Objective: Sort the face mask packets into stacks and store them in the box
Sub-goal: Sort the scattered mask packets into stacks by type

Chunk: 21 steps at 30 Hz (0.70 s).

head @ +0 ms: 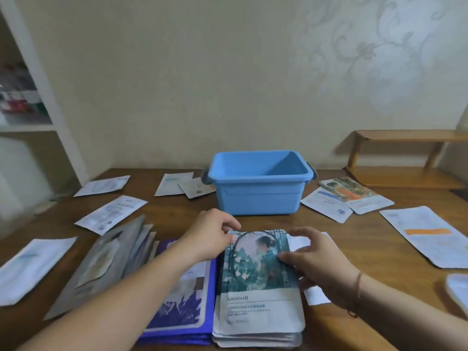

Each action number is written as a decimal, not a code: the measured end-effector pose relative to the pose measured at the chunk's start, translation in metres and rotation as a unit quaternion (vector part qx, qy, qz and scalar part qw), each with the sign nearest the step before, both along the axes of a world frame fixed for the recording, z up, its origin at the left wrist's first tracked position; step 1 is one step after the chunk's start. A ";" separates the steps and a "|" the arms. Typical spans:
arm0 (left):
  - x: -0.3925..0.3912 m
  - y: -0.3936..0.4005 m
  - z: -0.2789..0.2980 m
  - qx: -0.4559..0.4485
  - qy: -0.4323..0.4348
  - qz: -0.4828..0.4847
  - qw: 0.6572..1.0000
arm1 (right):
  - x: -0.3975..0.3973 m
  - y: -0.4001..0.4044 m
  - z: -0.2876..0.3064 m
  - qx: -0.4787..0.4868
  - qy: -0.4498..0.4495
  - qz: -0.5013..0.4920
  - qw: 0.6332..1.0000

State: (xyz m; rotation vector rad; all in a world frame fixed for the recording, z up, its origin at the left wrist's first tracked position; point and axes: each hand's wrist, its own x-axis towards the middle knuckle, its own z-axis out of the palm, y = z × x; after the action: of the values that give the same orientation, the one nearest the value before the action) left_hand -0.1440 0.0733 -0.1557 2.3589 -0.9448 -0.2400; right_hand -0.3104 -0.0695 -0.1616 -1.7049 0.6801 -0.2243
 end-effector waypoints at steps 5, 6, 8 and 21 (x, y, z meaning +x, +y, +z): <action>-0.001 -0.002 -0.008 0.026 -0.039 -0.012 0.999 | -0.005 0.000 0.004 -0.182 0.053 0.065 0.980; 0.000 -0.001 -0.008 0.031 -0.046 -0.018 0.998 | -0.006 0.000 0.003 -0.199 0.058 0.070 0.976; 0.000 -0.002 -0.008 0.036 -0.051 -0.029 0.998 | -0.008 0.000 0.000 -0.235 0.065 0.081 0.966; -0.032 -0.121 0.015 0.016 -0.075 -0.196 0.978 | -0.016 -0.135 0.005 -0.508 0.200 -0.001 0.838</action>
State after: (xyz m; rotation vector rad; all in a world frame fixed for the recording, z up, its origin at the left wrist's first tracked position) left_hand -0.1760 -0.0473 -0.1403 2.2232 -1.4899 -0.2329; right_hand -0.3259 -0.2049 -0.1564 -2.8305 0.9557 -0.2500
